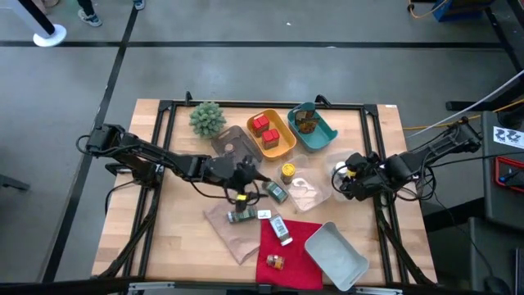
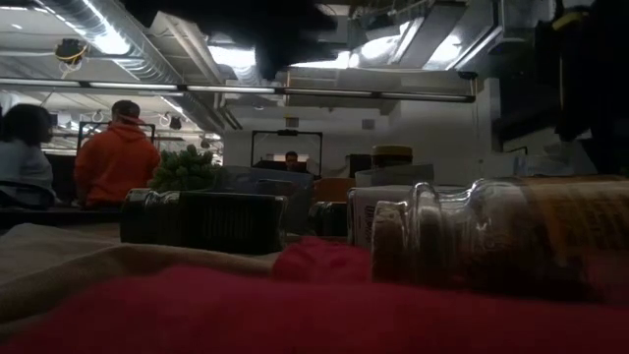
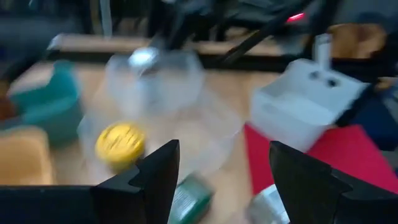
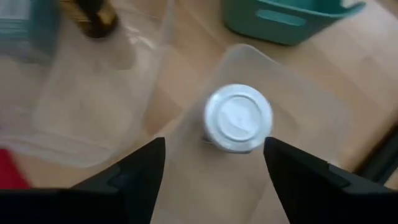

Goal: Sort spices by type
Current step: Put the white seasoning bottle into the right transparent bin

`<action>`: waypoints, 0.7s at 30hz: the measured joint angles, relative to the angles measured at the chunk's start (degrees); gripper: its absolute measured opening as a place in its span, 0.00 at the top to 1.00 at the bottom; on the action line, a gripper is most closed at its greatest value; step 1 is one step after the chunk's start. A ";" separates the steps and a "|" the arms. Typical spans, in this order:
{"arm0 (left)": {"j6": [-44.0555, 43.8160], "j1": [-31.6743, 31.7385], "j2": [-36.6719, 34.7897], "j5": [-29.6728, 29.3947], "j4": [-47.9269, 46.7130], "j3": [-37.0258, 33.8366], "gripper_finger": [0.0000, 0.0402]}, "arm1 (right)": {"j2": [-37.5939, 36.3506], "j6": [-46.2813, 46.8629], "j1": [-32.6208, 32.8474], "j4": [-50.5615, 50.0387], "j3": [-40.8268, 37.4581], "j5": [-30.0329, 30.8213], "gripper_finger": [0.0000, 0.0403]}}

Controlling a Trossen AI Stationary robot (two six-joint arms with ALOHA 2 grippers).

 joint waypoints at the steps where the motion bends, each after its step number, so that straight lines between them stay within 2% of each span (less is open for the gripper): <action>1: 1.74 -0.43 0.00 0.63 1.55 0.00 0.43 | 0.00 -0.50 0.00 -0.10 0.89 -0.26 0.33; 6: 8.41 -1.60 0.00 1.21 8.03 0.00 0.43 | 0.00 -3.98 0.00 0.03 5.56 -0.18 0.33; 11: 9.91 -1.29 0.06 4.14 9.17 1.58 0.43 | 0.00 -8.06 0.00 1.95 9.07 1.75 0.33; 16: 11.59 -0.74 3.48 8.79 5.77 7.80 0.43 | -0.02 -13.02 0.00 5.66 11.01 3.60 0.33; 21: 16.76 -0.79 10.62 11.81 -5.59 17.52 0.43 | 0.00 -17.59 0.00 9.85 11.27 3.71 0.33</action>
